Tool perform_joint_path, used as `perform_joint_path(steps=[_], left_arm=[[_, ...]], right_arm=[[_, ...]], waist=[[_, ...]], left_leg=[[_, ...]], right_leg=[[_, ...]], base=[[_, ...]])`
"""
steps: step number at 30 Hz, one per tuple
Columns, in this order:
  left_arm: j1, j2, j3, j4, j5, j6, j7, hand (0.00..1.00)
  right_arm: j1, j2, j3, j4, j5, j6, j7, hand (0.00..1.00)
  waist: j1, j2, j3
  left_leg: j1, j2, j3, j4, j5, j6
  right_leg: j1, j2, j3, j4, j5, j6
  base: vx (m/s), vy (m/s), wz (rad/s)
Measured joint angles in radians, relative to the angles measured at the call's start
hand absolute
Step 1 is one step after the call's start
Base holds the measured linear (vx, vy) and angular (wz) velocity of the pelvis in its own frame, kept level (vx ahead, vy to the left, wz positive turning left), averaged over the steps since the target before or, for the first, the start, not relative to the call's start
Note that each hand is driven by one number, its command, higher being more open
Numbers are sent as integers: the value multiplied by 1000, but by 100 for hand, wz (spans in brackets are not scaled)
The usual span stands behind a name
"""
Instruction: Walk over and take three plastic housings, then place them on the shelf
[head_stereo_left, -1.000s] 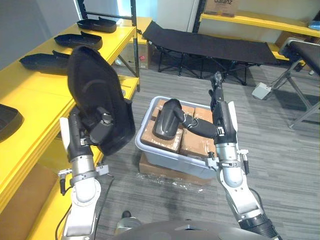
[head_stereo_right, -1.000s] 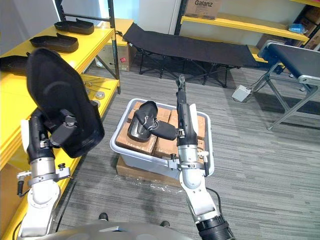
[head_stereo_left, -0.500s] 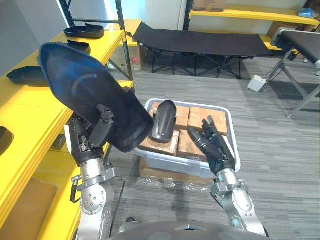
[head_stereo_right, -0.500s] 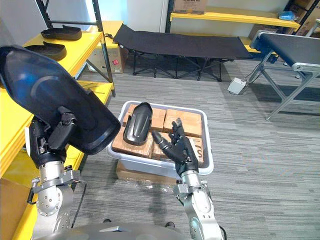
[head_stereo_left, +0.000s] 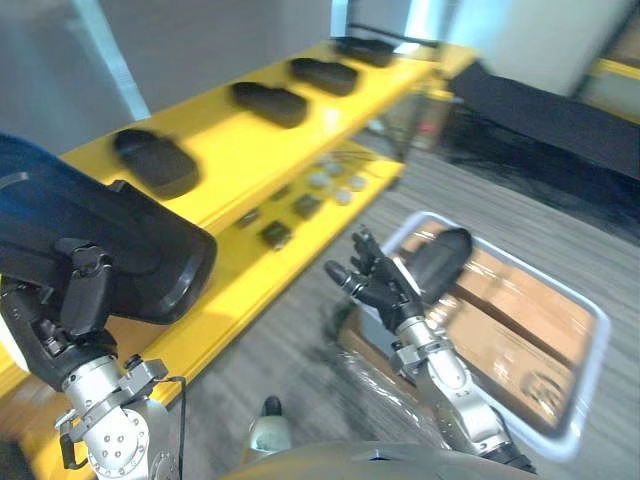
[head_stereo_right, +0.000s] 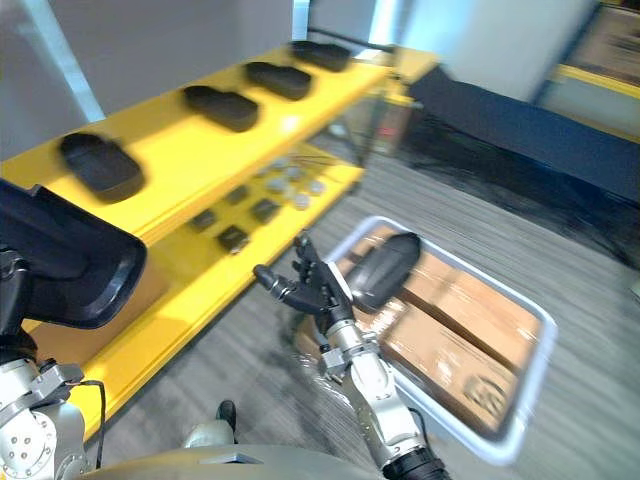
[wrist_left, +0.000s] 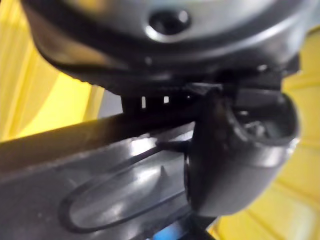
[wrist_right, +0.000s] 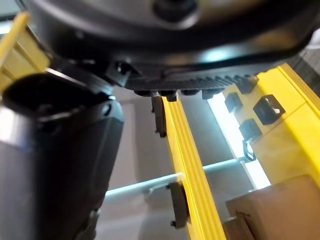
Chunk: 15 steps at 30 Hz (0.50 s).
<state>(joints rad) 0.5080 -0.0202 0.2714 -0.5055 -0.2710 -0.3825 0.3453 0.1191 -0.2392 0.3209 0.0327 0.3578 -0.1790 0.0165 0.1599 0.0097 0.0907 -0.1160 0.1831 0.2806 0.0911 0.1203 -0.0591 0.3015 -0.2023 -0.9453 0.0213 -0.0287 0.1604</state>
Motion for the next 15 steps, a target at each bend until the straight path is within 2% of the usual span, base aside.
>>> perform_joint_path(steps=[2,4,6,8,10,13,14,15], left_arm=[[17,-17,24,-1,-2,-26,0,0],[19,-18,29,-6,-4,-31,-9,0],[34,-18,13,-7,-3,-31,-37,0],[45,-18,-7,-7,-29,-31,-108,0],[35,-10,-43,-6,-46,-29,-195,0],[30,9,-97,-2,-73,-30,-313,0],[31,19,-118,-2,-75,-30,-351,0],[31,22,-121,-2,-76,-30,-358,0]], right_arm=[[-31,2,-14,5,-1,7,-3,100],[-66,34,-16,3,-19,7,4,100],[-69,49,-16,1,-39,6,14,100],[-55,52,-18,0,-37,6,14,100],[5,72,-46,0,-38,5,-6,100],[75,76,-87,0,-36,-6,-20,100],[71,65,-103,0,-36,-16,-2,100],[68,62,-105,0,-37,-20,3,100]], waist=[[22,5,8],[25,2,30],[23,-4,45],[6,-11,65],[-32,-23,79],[-51,-25,83],[-48,0,98],[-48,7,102]], left_leg=[[-1,-21,-11,-1,3,0],[3,-36,-2,0,-9,8],[1,-38,8,8,-12,13],[-7,-45,-4,12,-11,18],[-34,-79,-70,7,8,38],[-30,-119,-135,-42,58,47],[-34,-114,-146,-51,74,46],[-35,-113,-147,-52,76,45]], right_leg=[[-1,-27,2,32,-14,-7],[-8,-49,32,51,-35,-14],[-23,-65,49,77,-53,-3],[-45,-82,91,137,-91,-6],[-93,-85,208,231,-167,-21],[-103,-85,262,271,-215,-13],[-109,-76,261,282,-221,-14],[-110,-74,262,284,-222,-15]], base=[[-1,156,55],[-63,139,-3],[-90,104,-13],[-100,93,19],[-117,63,79],[-86,0,83],[-63,-18,31],[-102,-21,12]])
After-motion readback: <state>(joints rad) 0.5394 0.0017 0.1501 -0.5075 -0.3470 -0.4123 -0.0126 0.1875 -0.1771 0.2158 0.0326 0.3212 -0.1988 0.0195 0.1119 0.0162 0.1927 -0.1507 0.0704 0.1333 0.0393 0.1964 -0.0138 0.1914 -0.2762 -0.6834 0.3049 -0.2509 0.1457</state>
